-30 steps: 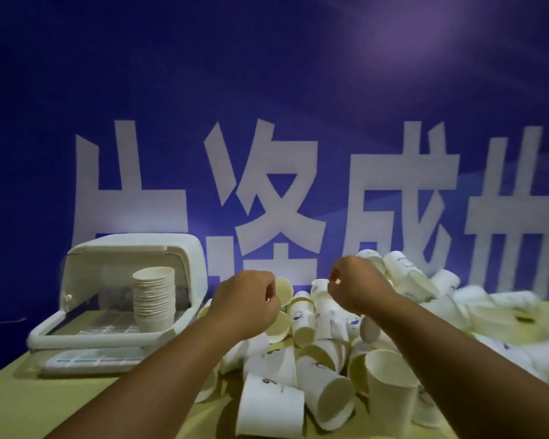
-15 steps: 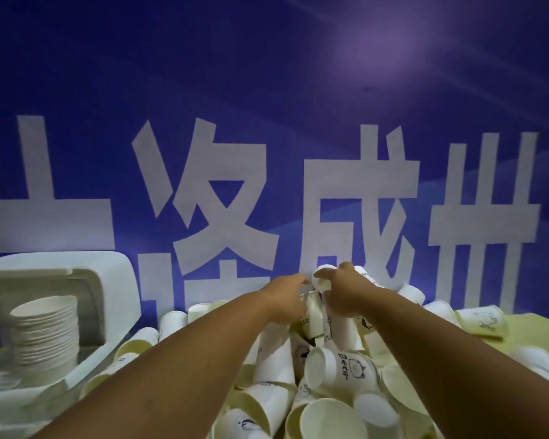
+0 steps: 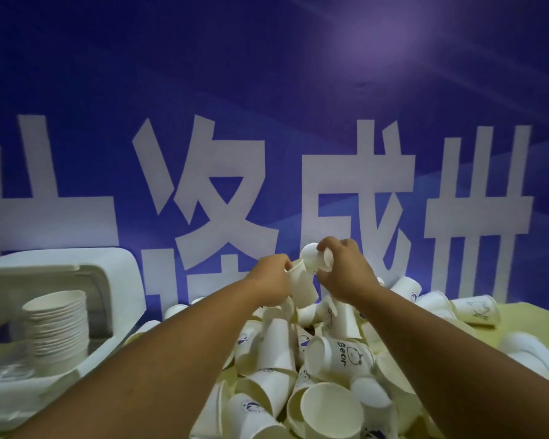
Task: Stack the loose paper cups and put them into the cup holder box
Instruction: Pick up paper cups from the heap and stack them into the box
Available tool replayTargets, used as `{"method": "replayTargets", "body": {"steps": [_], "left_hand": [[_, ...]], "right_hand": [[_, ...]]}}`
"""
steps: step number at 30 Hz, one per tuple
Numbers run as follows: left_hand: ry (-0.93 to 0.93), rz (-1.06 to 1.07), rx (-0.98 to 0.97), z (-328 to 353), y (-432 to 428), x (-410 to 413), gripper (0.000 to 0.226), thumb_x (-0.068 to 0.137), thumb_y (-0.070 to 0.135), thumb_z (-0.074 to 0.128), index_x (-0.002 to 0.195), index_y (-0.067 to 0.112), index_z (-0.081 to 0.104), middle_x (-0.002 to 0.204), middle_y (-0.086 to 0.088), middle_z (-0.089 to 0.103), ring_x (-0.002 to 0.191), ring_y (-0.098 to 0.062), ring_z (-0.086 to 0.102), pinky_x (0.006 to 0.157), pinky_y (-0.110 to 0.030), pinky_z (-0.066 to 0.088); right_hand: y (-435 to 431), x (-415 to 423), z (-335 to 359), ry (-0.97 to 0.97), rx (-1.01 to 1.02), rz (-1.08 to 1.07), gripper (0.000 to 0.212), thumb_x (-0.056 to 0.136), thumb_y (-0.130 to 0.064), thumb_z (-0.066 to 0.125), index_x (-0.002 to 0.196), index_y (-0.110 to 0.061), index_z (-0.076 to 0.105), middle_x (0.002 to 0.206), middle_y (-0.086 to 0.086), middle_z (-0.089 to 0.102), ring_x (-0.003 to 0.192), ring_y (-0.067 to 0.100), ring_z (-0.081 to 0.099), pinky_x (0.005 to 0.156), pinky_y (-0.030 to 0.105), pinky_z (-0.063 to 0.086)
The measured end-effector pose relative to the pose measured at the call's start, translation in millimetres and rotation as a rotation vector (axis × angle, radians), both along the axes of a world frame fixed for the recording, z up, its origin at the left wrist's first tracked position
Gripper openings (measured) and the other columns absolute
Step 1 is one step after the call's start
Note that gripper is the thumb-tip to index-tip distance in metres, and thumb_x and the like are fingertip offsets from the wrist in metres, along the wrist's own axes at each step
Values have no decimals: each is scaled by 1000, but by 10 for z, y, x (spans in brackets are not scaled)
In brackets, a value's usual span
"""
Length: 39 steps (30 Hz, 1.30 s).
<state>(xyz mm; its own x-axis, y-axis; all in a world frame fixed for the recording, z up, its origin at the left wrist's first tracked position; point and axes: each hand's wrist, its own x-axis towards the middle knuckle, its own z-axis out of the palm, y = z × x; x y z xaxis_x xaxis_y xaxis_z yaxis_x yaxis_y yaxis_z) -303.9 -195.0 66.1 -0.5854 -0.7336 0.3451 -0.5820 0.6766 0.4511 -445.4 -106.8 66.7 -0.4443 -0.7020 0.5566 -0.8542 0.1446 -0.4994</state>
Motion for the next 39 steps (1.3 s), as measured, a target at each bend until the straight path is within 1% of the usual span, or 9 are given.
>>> {"method": "replayTargets", "body": {"steps": [3, 8, 12, 16, 20, 25, 29, 32, 39], "left_hand": [[108, 48, -19, 74, 123, 352, 11, 98, 16, 60, 107, 15, 66, 99, -7, 66, 89, -24, 65, 77, -36, 57], [273, 137, -80, 70, 268, 1045, 6, 97, 17, 60, 100, 20, 65, 93, 1, 64, 77, -11, 58, 59, -20, 42], [323, 151, -93, 49, 357, 1605, 9, 94, 14, 59, 97, 21, 64, 91, 2, 65, 79, -12, 62, 62, -23, 49], [356, 223, -168, -5, 335, 2123, 9, 88, 11, 58, 90, 16, 66, 91, 0, 64, 81, -20, 62, 67, -28, 51], [421, 250, -264, -134, 290, 2561, 14, 91, 12, 64, 104, 16, 66, 101, 4, 61, 89, -12, 60, 72, -19, 49], [517, 291, -429, -269, 194, 2947, 19, 94, 12, 63, 112, 18, 64, 104, 10, 60, 91, -11, 58, 78, -11, 44], [570, 318, -512, -361, 32, 3213, 36, 92, 10, 66, 127, 14, 63, 124, -1, 64, 111, -14, 58, 95, -26, 48], [598, 312, -513, -516, -80, 3349, 45, 92, 9, 67, 136, 12, 58, 136, -6, 59, 119, -12, 51, 94, -24, 46], [567, 311, -500, -797, -242, 3527, 46, 95, 30, 51, 139, 18, 54, 141, 1, 53, 123, -14, 50, 93, -27, 49]], "right_hand": [[78, 250, 43, -67, -149, -3, 50, 84, -13, 75, 121, -31, 46, 126, 3, 45, 94, 20, 54, 86, 35, 55], [97, 786, 73, -229, -226, 66, 44, 84, -15, 75, 109, -28, 41, 111, 1, 45, 90, 19, 56, 72, 25, 47], [65, 1209, 72, -404, -219, 157, 56, 69, -13, 83, 105, -26, 41, 106, 3, 50, 91, 21, 60, 61, 26, 56], [-14, 1675, 3, -644, -192, 366, 79, 67, -6, 80, 124, -36, 34, 114, 6, 52, 96, 27, 62, 71, 38, 62], [-160, 2139, -56, -801, -160, 561, 73, 71, 2, 75, 130, -28, 44, 114, 6, 57, 101, 25, 61, 79, 41, 61], [-403, 2645, -128, -833, -168, 598, 70, 69, 1, 77, 127, -23, 46, 115, 5, 57, 104, 25, 59, 88, 46, 58], [-544, 2943, -134, -1003, -240, 741, 60, 77, 1, 73, 125, -24, 49, 113, 4, 59, 104, 27, 61, 88, 44, 58], [-661, 3110, -162, -1139, -280, 812, 57, 80, 1, 70, 128, -23, 51, 116, 7, 60, 108, 28, 61, 93, 47, 55], [-913, 3280, -241, -1146, -333, 739, 44, 79, -5, 71, 113, -27, 54, 109, 3, 62, 103, 26, 62, 91, 44, 56]]}}
